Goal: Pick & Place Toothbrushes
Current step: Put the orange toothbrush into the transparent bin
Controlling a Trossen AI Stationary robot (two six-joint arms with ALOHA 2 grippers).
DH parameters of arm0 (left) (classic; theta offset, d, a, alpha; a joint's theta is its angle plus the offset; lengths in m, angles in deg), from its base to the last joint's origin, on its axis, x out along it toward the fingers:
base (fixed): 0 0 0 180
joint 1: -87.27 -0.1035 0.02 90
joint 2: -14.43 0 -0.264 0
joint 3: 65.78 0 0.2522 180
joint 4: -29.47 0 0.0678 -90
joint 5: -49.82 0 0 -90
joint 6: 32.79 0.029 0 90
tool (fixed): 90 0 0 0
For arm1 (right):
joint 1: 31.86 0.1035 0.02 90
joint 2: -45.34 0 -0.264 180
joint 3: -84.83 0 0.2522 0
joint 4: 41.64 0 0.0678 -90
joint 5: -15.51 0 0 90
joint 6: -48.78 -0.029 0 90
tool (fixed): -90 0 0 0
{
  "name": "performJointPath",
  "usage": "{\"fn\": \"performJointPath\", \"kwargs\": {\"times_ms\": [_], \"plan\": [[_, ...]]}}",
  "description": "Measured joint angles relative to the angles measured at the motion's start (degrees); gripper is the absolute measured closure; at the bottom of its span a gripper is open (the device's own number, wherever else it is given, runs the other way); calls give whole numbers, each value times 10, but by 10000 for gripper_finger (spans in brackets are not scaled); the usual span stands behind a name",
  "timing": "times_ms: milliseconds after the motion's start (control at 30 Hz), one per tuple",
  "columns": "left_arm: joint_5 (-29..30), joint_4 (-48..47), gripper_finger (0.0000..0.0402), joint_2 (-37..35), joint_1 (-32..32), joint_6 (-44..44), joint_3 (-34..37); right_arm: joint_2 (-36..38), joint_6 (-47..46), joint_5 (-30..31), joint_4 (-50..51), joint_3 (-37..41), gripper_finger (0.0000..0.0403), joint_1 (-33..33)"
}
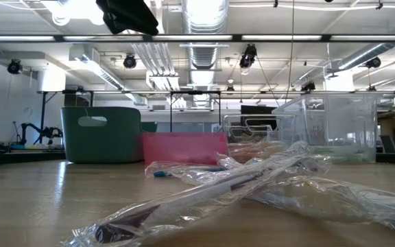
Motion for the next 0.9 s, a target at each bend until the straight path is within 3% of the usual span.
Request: {"fn": "performJointPath", "kwargs": {"times_ms": [567,733,900], "plan": [[-3,53,268,0,1,-68,67,-109,-152,-2,22,0,394,71],[-9,107,268,0,1,-83,115,-111,-231,-3,89,0,394,104],[-61,174,270,1,7,-68,153,-109,-296,-2,119,0,394,118]]}}
